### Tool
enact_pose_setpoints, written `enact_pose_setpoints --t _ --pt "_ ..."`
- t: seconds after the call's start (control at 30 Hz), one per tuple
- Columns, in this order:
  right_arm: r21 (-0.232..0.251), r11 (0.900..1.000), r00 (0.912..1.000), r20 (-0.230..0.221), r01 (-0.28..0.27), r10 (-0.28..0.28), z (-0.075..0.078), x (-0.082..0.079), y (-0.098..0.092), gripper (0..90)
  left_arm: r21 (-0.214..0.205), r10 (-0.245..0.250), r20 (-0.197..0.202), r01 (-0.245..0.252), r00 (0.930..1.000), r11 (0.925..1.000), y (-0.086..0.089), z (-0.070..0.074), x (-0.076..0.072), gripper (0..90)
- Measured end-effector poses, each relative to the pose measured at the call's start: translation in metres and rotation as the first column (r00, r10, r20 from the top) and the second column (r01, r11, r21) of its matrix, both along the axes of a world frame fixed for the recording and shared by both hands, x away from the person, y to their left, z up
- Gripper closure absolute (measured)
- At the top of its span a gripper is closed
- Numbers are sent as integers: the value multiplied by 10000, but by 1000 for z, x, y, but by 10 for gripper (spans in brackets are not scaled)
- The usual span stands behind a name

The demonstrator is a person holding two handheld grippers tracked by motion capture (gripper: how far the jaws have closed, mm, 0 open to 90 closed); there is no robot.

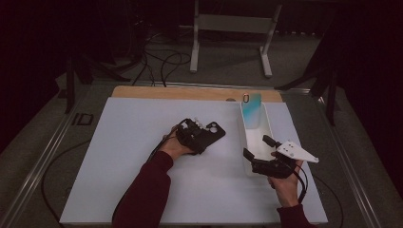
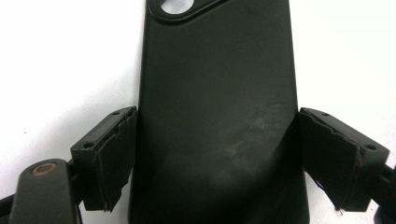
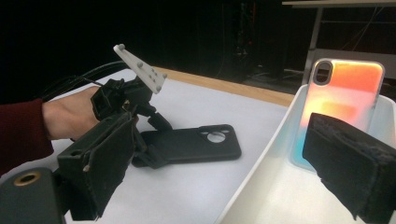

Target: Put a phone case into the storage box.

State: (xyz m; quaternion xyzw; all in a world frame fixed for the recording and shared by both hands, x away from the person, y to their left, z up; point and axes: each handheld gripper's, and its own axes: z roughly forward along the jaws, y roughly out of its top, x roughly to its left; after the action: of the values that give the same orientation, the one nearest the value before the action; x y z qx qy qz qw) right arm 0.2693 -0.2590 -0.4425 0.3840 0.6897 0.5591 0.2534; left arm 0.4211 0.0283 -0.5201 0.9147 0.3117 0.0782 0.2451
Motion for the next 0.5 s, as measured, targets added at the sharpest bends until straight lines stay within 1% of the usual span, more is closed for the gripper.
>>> enact_pose_setpoints --t 0.17,0.2,0.37,0.43,0.5 --pt "5 10000 10000 -16 32 -32 0 0 0 87 -99 18 -4 -18 10000 9999 1 1 -2 163" --pt "-4 10000 10000 -17 44 -44 0 0 0 87 -110 10 100 -9 9999 9999 1 2 -3 163" --pt "8 10000 9999 -59 99 -99 1 1 -1 87 -552 -69 491 96 9988 9984 2 17 -10 161" --pt "65 9999 9998 -134 153 -152 2 1 -1 87 -783 -7 701 62 9975 9969 3 24 -13 160" --pt "132 9996 9993 -286 241 -237 2 2 -2 88 -1126 69 883 31 9961 9936 5 31 -16 158"
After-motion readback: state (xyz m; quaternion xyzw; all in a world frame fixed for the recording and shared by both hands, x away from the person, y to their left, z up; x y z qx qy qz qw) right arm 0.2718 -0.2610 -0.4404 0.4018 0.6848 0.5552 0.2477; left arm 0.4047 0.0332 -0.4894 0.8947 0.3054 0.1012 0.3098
